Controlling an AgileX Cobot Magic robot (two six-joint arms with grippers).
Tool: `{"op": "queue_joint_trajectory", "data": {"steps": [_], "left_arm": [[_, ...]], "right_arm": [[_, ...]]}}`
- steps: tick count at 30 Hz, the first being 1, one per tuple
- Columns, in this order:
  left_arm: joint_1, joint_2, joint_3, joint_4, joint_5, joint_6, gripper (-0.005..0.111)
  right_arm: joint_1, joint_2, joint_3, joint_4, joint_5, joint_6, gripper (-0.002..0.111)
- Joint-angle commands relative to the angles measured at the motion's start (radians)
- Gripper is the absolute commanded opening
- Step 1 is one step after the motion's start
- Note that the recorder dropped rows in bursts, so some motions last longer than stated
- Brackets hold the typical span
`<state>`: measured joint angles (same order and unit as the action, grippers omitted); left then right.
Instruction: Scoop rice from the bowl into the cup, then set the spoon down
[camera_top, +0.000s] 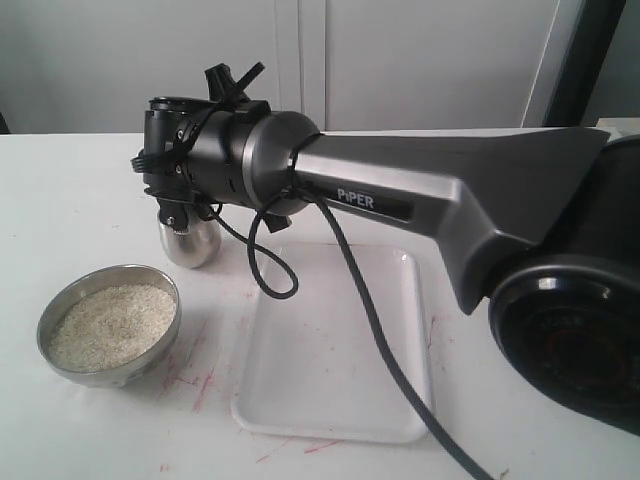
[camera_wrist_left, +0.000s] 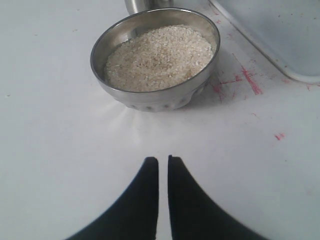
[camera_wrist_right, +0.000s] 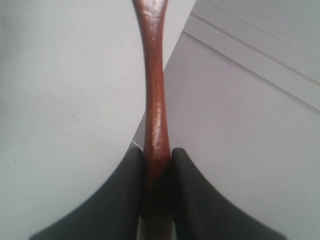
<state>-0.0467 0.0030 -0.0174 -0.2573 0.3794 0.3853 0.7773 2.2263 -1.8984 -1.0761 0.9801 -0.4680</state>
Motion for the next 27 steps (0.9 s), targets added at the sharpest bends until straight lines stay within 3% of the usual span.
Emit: {"op": "queue_joint_trajectory", "data": {"steps": [1,15,27], "left_arm": [[-0.005,-0.003,0.005,-0.011,0.002,0.003,0.014],[-0.005,-0.003,0.005,-0.011,0.002,0.003,0.014],[-0.005,-0.003,0.005,-0.011,0.002,0.003,0.014]], "right_arm": [[-0.001,-0.011,0.003,-0.026,-0.002,0.114,0.000],[-0.001,-0.142,0.003,-0.030,0.042,0.610,0.000],[-0.001,-0.407,0.003,0.370,0.050,0.672,0.000]]}}
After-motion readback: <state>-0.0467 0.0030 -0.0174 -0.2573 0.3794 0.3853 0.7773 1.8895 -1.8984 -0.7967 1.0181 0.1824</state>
